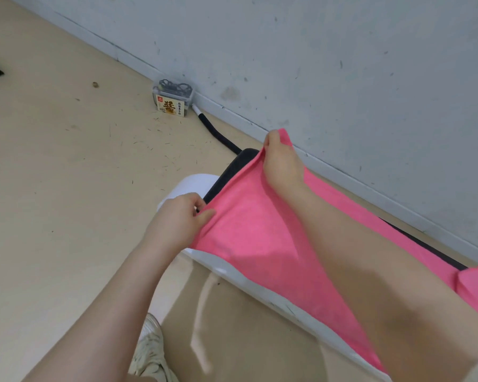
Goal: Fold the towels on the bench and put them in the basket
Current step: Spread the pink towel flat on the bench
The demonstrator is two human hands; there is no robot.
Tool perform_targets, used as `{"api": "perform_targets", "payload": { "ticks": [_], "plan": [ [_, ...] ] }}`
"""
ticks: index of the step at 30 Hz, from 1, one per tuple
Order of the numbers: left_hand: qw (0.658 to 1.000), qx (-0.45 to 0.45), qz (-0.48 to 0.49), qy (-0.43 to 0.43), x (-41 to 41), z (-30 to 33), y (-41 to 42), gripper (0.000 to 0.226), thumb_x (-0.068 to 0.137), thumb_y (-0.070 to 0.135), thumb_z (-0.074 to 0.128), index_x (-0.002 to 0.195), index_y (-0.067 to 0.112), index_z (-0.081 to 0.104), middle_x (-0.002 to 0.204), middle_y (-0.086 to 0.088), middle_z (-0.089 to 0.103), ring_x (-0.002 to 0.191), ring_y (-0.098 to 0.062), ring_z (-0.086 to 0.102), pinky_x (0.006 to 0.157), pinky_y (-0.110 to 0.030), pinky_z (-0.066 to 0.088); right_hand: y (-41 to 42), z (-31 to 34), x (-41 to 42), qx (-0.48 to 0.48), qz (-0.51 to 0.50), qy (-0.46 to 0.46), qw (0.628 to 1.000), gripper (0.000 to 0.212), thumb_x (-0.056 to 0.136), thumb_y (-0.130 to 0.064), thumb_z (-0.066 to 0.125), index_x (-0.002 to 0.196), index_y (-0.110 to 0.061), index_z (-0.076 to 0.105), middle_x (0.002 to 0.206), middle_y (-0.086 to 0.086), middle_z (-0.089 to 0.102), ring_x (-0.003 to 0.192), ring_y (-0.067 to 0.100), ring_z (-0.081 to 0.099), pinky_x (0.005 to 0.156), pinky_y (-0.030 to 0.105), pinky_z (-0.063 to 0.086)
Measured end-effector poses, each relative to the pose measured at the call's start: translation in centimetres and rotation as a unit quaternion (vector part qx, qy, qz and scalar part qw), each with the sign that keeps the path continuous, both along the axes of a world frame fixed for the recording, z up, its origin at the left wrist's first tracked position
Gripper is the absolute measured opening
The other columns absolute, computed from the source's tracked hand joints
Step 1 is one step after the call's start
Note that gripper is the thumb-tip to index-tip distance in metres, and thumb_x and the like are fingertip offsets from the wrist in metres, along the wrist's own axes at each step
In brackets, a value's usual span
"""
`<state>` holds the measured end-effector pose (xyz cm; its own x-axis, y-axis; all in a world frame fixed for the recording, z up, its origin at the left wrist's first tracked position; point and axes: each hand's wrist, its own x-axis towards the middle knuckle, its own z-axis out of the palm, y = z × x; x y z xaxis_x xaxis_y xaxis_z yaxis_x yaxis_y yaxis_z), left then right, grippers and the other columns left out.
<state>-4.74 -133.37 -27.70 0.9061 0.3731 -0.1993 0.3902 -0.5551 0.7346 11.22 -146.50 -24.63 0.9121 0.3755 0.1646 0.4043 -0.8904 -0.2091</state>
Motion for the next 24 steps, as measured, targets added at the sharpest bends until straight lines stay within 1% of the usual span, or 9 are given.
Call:
{"api": "perform_targets", "payload": {
  "ticks": [2, 4, 5, 7, 9, 11, 14, 19, 24],
  "plan": [
    [0.999, 0.029, 0.031, 0.024, 0.0, -0.3, 1.1, 0.019, 0.088, 0.035, 0.059, 0.089, 0.016, 0.057, 0.081, -0.004, 0.064, 0.068, -0.02, 0.055, 0.06, -0.03, 0.043, 0.7, -0.7, 0.1, 0.002, 0.017, 0.024, 1.0, 0.024, 0.088, -0.004, 0.034, 0.11, -0.011, 0.041, 0.087, 0.011, 0.053, 0.077, 0.029, 0.051, 0.064, 0.034, 0.033],
    [0.994, 0.084, 0.054, 0.043, -0.2, -0.3, 1.4, 0.03, 0.088, 0.033, 0.057, 0.111, 0.015, 0.053, 0.102, -0.011, 0.064, 0.09, -0.029, 0.058, 0.073, -0.036, 0.046, 0.9, -1.9, -0.2, -0.002, 0.059, 0.071, 0.996, 0.03, 0.095, -0.015, 0.035, 0.124, -0.014, 0.04, 0.107, 0.014, 0.06, 0.096, 0.032, 0.057, 0.072, 0.035, 0.039],
    [0.99, 0.121, 0.061, 0.029, -0.2, -0.2, 1.2, 0.038, 0.088, 0.028, 0.056, 0.122, 0.012, 0.048, 0.114, -0.013, 0.059, 0.101, -0.033, 0.055, 0.08, -0.039, 0.044, 0.6, -2.6, -0.6, -0.012, 0.084, 0.087, 0.993, 0.038, 0.097, -0.02, 0.036, 0.135, -0.016, 0.036, 0.125, 0.016, 0.056, 0.112, 0.032, 0.054, 0.085, 0.038, 0.042],
    [0.977, 0.198, 0.053, -0.059, -0.3, 0.6, -0.4, 0.042, 0.088, 0.015, 0.048, 0.129, 0.008, 0.047, 0.126, -0.016, 0.051, 0.111, -0.037, 0.048, 0.088, -0.043, 0.04, -0.6, -3.3, -1.9, -0.036, 0.12, 0.099, 0.987, 0.053, 0.1, -0.027, 0.034, 0.149, -0.018, 0.018, 0.153, 0.013, 0.029, 0.14, 0.026, 0.028, 0.114, 0.041, 0.024],
    [0.966, 0.208, -0.019, -0.155, -0.2, 1.3, -3.2, 0.044, 0.084, 0.017, 0.034, 0.12, 0.005, 0.057, 0.121, -0.018, 0.056, 0.108, -0.038, 0.052, 0.089, -0.043, 0.042, -3.0, -3.0, -3.3, -0.04, 0.118, 0.091, 0.988, 0.054, 0.101, -0.031, 0.03, 0.151, -0.018, 0.013, 0.158, 0.007, 0.014, 0.146, 0.021, 0.013, 0.119, 0.04, 0.01],
    [0.957, 0.163, -0.135, -0.2, 0.1, 1.2, -7.1, 0.052, 0.081, 0.024, 0.025, 0.109, 0.003, 0.063, 0.113, -0.017, 0.061, 0.103, -0.036, 0.057, 0.089, -0.043, 0.046, -6.6, -2.4, -4.8, -0.03, 0.09, 0.073, 0.993, 0.052, 0.099, -0.034, 0.027, 0.147, -0.015, 0.026, 0.157, 0.007, 0.02, 0.144, 0.022, 0.018, 0.119, 0.038, 0.012],
    [0.933, 0.129, -0.283, -0.181, 0.6, 0.5, -13.6, 0.046, 0.081, 0.019, 0.032, 0.107, 0.002, 0.065, 0.117, -0.016, 0.06, 0.107, -0.034, 0.057, 0.093, -0.042, 0.046, -13.8, -1.2, -7.5, 0.012, 0.018, 0.065, 0.998, 0.051, 0.092, -0.034, 0.028, 0.133, -0.011, 0.048, 0.148, 0.011, 0.037, 0.137, 0.026, 0.033, 0.114, 0.04, 0.024],
    [0.898, 0.109, -0.399, -0.148, 0.3, 0.9, -22.7, 0.043, 0.092, 0.006, 0.036, 0.133, 0.006, 0.049, 0.15, -0.009, 0.033, 0.139, -0.025, 0.028, 0.115, -0.032, 0.02, -27.1, 0.4, -13.0, 0.027, -0.163, 0.059, 0.985, 0.034, 0.092, -0.009, 0.046, 0.125, -0.006, 0.051, 0.133, 0.014, 0.047, 0.122, 0.033, 0.044, 0.102, 0.043, 0.037],
    [0.862, 0.153, -0.47, -0.109, -0.9, 1.9, -30.5, 0.045, 0.093, 0.005, 0.034, 0.137, 0.008, 0.043, 0.156, -0.008, 0.018, 0.145, -0.025, 0.008, 0.118, -0.036, 0.012, -36.2, 0.6, -18.7, 0.041, -0.331, 0.174, 0.926, 0.033, 0.094, -0.034, 0.047, 0.112, -0.008, 0.055, 0.11, 0.01, 0.06, 0.093, 0.024, 0.054, 0.077, 0.035, 0.044]
  ]
}}
